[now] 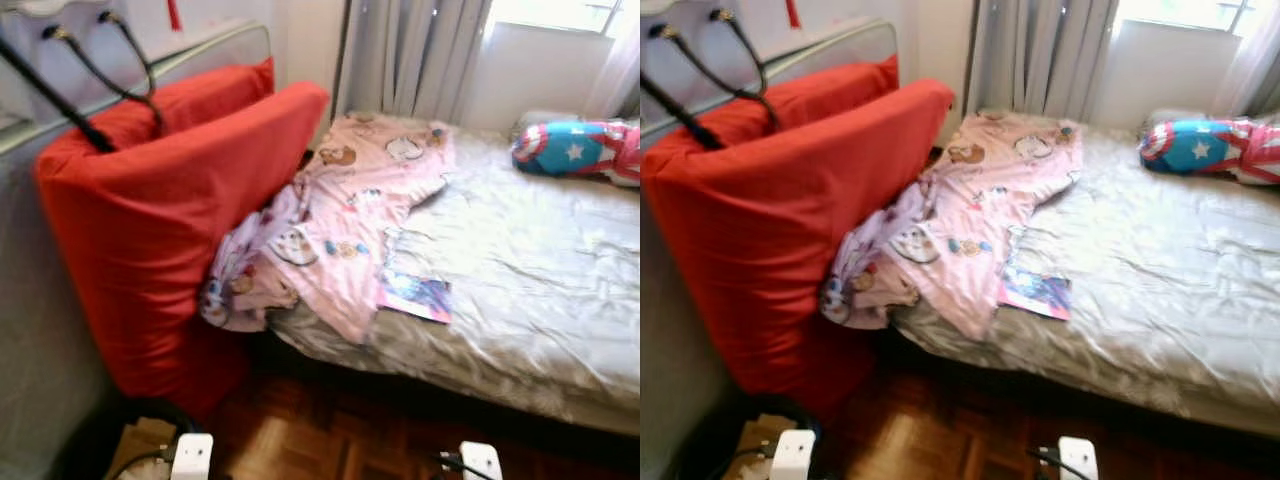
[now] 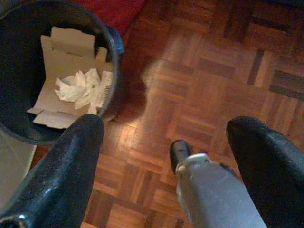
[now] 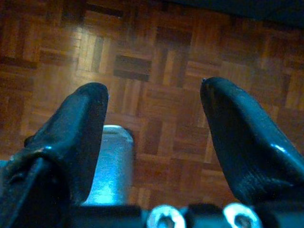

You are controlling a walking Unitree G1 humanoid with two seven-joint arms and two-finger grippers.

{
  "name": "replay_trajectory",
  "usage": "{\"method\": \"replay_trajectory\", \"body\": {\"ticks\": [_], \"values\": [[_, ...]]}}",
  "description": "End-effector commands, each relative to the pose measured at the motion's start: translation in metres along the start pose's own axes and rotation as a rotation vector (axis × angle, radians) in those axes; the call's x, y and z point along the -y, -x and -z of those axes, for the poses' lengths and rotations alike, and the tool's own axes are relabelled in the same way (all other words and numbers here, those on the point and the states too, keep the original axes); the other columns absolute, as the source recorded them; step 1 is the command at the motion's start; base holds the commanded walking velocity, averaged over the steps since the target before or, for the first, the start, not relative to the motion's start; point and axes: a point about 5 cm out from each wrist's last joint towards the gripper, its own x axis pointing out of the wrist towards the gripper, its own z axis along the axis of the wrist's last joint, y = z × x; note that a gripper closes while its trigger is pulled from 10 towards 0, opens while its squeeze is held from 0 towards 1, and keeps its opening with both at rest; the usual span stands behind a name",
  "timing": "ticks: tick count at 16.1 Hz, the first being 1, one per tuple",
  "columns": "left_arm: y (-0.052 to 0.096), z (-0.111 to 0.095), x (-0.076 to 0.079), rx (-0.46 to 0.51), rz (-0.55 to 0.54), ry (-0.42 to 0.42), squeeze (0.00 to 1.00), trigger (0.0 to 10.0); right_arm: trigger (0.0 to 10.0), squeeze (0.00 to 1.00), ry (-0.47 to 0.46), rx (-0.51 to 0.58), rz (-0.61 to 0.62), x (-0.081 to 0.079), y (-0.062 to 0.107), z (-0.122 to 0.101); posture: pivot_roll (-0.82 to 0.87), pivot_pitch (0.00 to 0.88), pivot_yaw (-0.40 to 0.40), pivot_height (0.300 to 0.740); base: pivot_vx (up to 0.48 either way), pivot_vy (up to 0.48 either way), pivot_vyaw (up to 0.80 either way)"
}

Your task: Clean up the room

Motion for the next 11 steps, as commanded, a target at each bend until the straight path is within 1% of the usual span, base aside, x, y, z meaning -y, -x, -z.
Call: {"method": "replay_trajectory", "body": {"ticks": [1, 6, 11], "values": [[-0.0004, -0.0020, 0.0078, 0.005, 0.022, -0.013, 0.00, 10.0, 10.0, 0.00, 0.008, -0.001, 0.018, 0.0074, 0.0006, -0.0003, -0.07, 0.000, -0.005, 0.740, 0.000, -0.480, 0.00], [-0.0002, -0.0011, 0.0032, 0.003, 0.017, -0.006, 0.00, 10.0, 10.0, 0.00, 0.012, -0.001, 0.015, 0.0060, 0.0006, 0.0003, -0.07, 0.000, -0.002, 0.740, 0.000, -0.480, 0.00], [-0.0002, -0.0014, 0.0052, 0.007, 0.027, -0.009, 0.00, 10.0, 10.0, 0.00, 0.026, 0.005, 0.008, 0.0046, 0.0004, -0.0007, -0.08, 0.000, 0.006, 0.740, 0.000, -0.480, 0.00]]}}
